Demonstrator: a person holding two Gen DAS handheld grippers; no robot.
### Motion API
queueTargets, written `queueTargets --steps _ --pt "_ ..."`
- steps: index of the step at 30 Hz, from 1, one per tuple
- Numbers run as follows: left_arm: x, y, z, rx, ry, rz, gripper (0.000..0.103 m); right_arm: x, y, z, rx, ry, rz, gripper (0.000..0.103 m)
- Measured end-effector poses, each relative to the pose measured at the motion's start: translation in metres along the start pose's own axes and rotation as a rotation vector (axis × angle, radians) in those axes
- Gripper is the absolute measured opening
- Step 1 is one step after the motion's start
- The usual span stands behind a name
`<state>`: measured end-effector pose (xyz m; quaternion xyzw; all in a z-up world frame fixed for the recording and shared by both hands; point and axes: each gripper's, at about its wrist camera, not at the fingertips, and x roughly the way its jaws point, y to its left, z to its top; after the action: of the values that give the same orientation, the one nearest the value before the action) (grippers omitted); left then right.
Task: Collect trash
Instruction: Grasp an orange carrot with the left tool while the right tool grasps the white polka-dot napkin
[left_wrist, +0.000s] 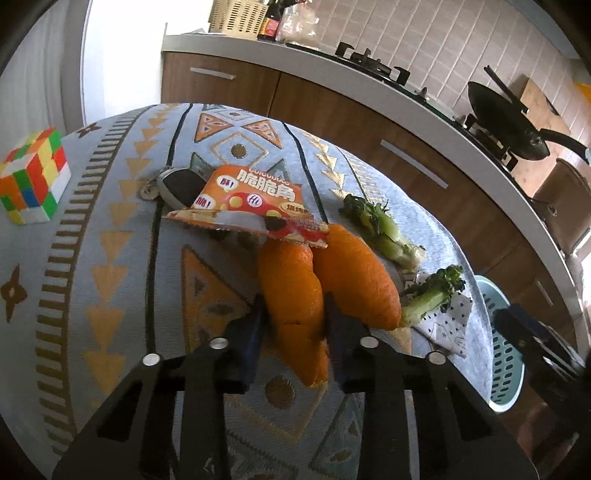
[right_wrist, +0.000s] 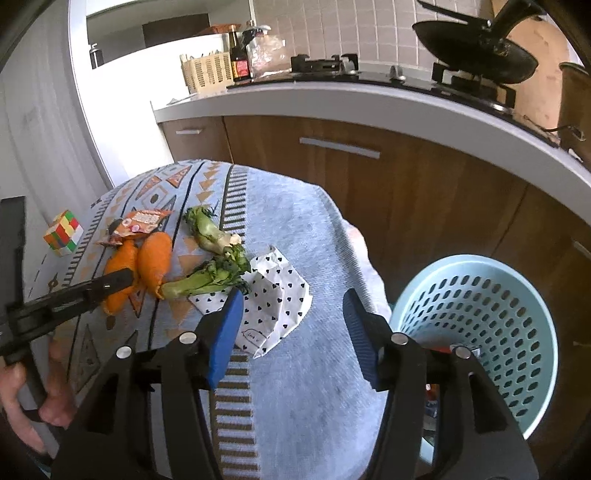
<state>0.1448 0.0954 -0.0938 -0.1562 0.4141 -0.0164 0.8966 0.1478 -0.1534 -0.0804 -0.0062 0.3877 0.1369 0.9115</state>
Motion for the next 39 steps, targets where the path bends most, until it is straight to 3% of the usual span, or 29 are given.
queueTargets --steps 12,14,15,22,34,39 --pt "-0.029 0.016 -0.029 -0.021 -0.031 0.001 0.025 0.050 0.001 -0.001 -0.031 0.071 0.025 0.059" --pt "-0.029 0.016 -0.030 -0.020 -0.039 -0.001 0.025 0.049 0.005 -0.002 -0.054 0.064 0.034 0.050" --pt "-0.029 0.015 -0.030 -0.019 -0.041 -0.001 0.025 0.049 0.008 -0.003 -0.066 0.068 0.037 0.034" --pt "-0.029 0.017 -0.031 -0.026 -0.045 -0.009 0.025 0.027 0.010 -0.008 -0.057 0.014 0.072 0.007" --pt "-0.032 0.017 -0.032 -0.027 -0.056 -0.013 0.025 -0.037 0.022 0.003 -0.152 -0.161 -0.137 0.005" --pt "-0.036 0.016 -0.031 -0.026 -0.066 -0.020 0.025 -0.057 0.013 0.007 -0.133 -0.212 -0.173 0.005"
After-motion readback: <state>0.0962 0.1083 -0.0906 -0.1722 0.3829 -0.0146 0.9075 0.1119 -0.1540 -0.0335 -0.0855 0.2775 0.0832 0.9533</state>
